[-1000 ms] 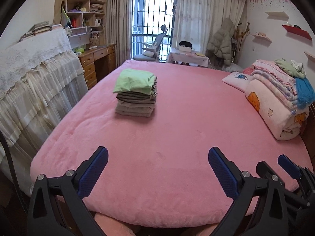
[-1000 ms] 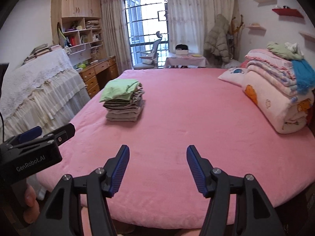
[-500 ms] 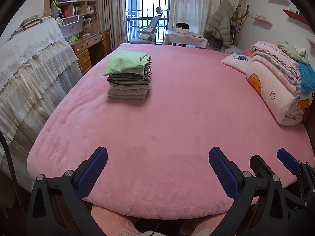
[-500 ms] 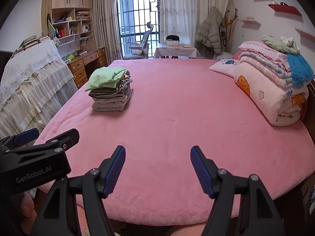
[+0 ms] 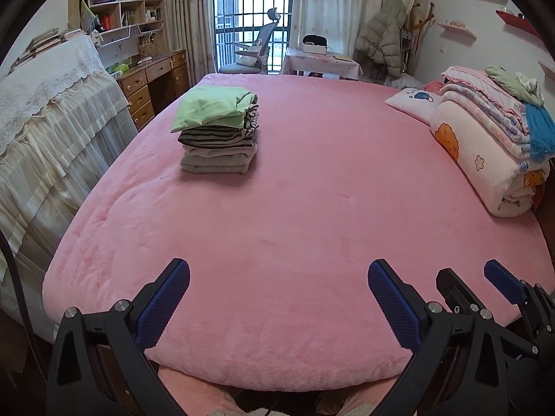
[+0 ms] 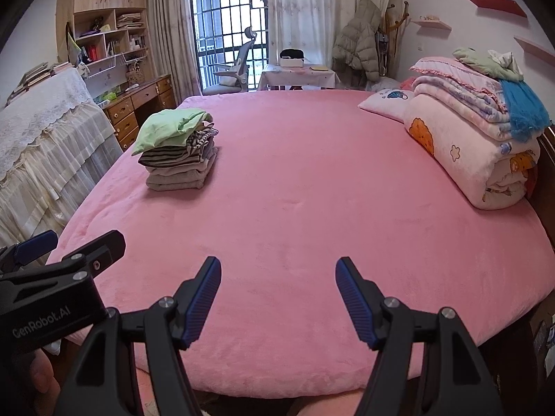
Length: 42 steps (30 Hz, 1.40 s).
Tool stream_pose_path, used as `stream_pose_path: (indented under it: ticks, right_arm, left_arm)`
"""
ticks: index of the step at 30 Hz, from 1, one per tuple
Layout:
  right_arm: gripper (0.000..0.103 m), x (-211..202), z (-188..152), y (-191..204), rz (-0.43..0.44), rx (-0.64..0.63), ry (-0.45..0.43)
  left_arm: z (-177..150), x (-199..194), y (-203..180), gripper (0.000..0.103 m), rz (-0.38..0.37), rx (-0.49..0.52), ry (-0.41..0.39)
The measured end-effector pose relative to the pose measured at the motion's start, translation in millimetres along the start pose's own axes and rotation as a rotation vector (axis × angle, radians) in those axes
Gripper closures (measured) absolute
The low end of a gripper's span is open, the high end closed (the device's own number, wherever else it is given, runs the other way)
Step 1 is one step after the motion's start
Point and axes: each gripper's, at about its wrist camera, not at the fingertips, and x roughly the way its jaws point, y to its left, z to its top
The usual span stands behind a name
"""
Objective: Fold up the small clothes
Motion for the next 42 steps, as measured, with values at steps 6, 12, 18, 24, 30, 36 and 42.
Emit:
stream_pose_path:
  ticks: [6,12,18,24,30,36,42]
  right_arm:
    - [0.034,9.3,4.7,-1.2,-0.009,0.004,0.007]
    - [0.034,16.3,7.9,1.7,-0.019,-0.004,0.009]
    - [0.034,17.2,9.2,1.1,-0.019,-0.003,0.012]
    - [0.034,20.0,12.1,-1.6,-0.032,-0.001,0.004]
    - [0.034,25.0,13.4,-6.6,-0.035,0.014,0.009]
    - [0.034,25.6,13.6,-7.6,-0.041,0.012,0.005]
    - [0.034,24.5,12.4,-7.8,-0.043,0.01,0.006]
  left_arm:
    - [4.9,6.7,-5.8,0.001,-0.004,0.011,-0.002]
    - [9.2,15.6,-5.4,0.001,-0.02,0.009,0.016]
    - [11.3,19.3,-4.9,0.001,-0.022,0.011,0.02]
    - [11.8,20.2,-7.0,0.001,-0.026,0.016,0.014]
    - [12.1,20.1,-7.1,0.001,-0.027,0.023,0.009]
    - [12.4,20.4,-7.4,0.001,-0.03,0.023,0.008]
    - [13.7,21.9,-6.9,0.001,-0.032,0.024,0.013]
